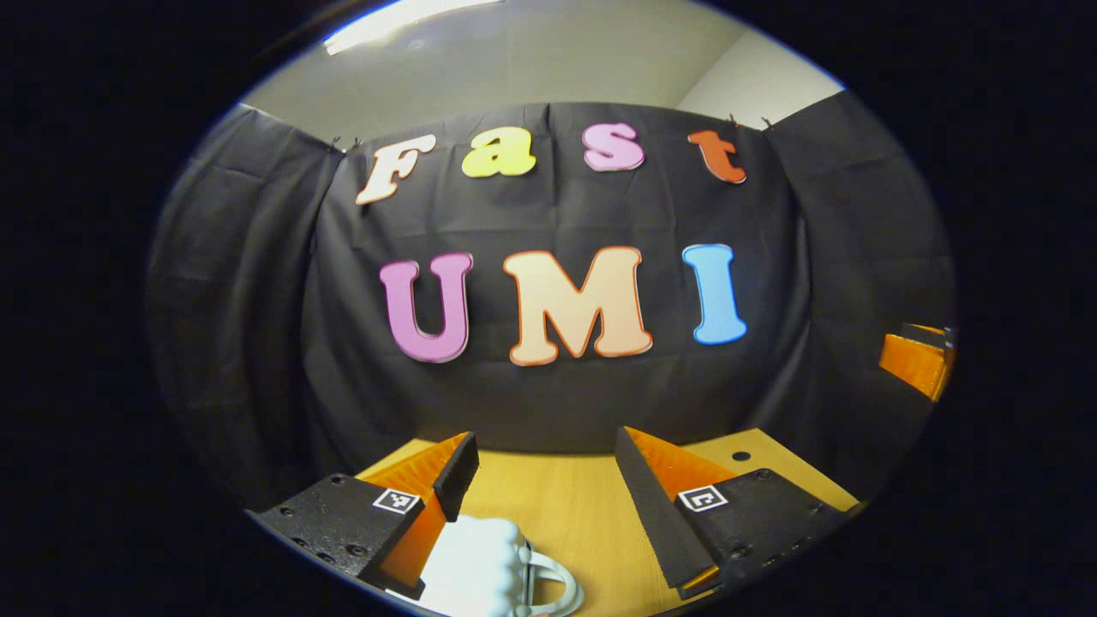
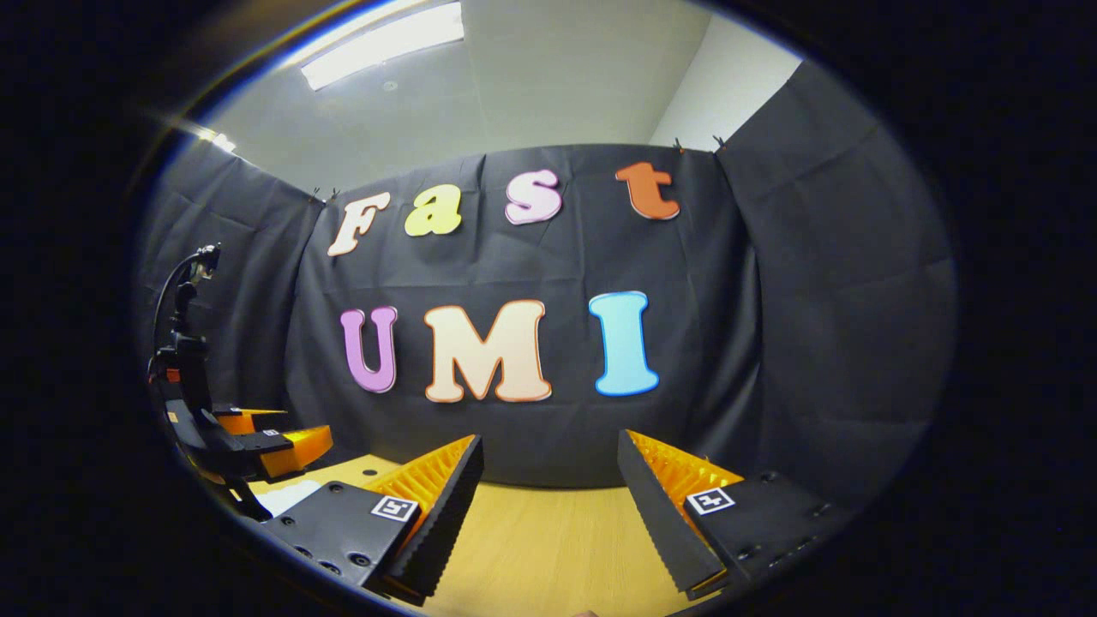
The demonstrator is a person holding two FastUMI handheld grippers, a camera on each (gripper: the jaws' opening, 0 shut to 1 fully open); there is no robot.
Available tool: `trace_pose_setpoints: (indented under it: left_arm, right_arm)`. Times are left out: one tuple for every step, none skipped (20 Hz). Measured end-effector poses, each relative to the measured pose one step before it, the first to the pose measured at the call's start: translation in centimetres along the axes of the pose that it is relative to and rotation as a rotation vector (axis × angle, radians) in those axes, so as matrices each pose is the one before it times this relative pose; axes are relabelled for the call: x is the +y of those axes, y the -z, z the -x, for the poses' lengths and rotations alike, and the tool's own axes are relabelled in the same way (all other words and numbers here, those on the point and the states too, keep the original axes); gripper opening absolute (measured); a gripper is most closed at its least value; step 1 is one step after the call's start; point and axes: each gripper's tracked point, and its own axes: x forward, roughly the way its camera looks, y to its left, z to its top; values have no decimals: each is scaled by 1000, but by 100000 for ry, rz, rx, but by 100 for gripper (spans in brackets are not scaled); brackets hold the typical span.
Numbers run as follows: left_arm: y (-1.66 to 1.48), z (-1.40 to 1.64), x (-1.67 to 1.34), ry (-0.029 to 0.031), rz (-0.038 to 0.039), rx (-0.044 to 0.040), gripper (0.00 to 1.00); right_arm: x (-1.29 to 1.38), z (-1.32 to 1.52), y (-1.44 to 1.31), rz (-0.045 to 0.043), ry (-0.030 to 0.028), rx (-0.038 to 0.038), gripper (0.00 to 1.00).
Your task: First open the suitcase, pack the skin care products into it, and then close the suitcase.
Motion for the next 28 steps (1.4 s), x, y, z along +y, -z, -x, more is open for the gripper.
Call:
trace_pose_setpoints:
  left_arm:
    - [-906, -44, -97, 1705, -756, -1361, 94]
    - [-980, 14, -111, 1244, 781, -1324, 93]
    - [-1296, -137, -127, 1991, 1077, -2997, 94]
    - [-1025, 18, -94, 875, 1121, -2792, 94]
    - [-670, -145, -3, 610, 977, -1586, 93]
    - [-455, 24, 43, 696, 835, -1249, 93]
    - [-227, 182, -5, 679, 872, -568, 93]
    - [-231, 134, 36, 593, 389, -489, 93]
    - [20, 105, 96, 249, 348, 159, 93]
    - [27, 146, 74, 390, 138, 174, 94]
    - [200, 275, 161, 79, -1, 720, 93]
    - [164, 218, 89, 362, 4, 636, 93]
    - [156, 121, 13, 75, 40, 350, 93]
    - [24, 129, 22, 408, -85, -69, 94]
    - [53, 239, -68, 260, -291, -28, 93]
    - [-150, 119, 49, 289, -519, -550, 93]
    - [-182, 188, 4, 438, -245, -598, 93]
    - [-58, 108, -14, 381, -73, -39, 93]
    - [33, 129, 93, 393, -70, -127, 93]
    - [-100, 82, 121, 435, 87, -334, 94]
    - [-9, 121, 186, 256, 50, -85, 93]
    - [-61, 31, 237, 155, 77, -93, 94]
    - [-23, 44, 123, 29, 182, 3, 94]
    - [-81, 31, 197, 130, 258, -330, 93]
    - [-168, 159, 123, 393, 276, -438, 93]
    - [-190, 77, 141, 192, -177, -207, 93]
    - [26, 163, 201, -4, -466, 101, 93]
    - [53, -30, 183, 208, -483, -177, 94]
  right_arm:
    - [644, 187, -676, 128, 476, -1630, 97]
    - [797, 276, -564, 420, -343, -1361, 97]
    - [474, 247, -500, 554, 375, -1152, 97]
    - [280, 50, -200, 828, 394, -882, 97]
    - [308, 220, -324, 595, 231, -754, 97]
    - [399, 206, -639, 382, -147, -1526, 97]
    - [167, 103, -404, 685, 274, -903, 97]
    - [66, 274, -173, 195, 12, 72, 97]
    - [214, 297, -142, 77, -56, 307, 97]
    - [-86, 206, -302, 217, 439, -394, 95]
    - [-209, 170, -336, 476, 759, -730, 97]
    - [17, 146, -286, 296, 207, -446, 97]
    - [81, 330, -253, -3, 249, -130, 97]
    - [62, 246, -78, -210, -10, 39, 97]
    - [11, 241, -24, -258, 298, 125, 97]
    - [246, 111, -227, 32, -199, -36, 97]
    - [131, 129, -291, 424, 136, -685, 97]
    - [31, 9, -257, 601, 484, -178, 97]
    - [175, 113, -151, -8, 96, -257, 97]
    - [412, 272, -272, -164, -239, -153, 97]
    - [218, 106, -292, 100, 176, -435, 97]
    - [134, 43, -192, 329, 371, -431, 97]
    - [247, 106, -204, 233, 158, -464, 97]
    - [269, 226, -191, 202, 218, -410, 97]
    - [200, 70, -181, 113, 181, -484, 97]
    - [179, 24, -263, 134, 180, -400, 97]
    - [114, 116, -30, 97, 277, -47, 97]
    - [196, 46, -128, 29, 131, -94, 97]
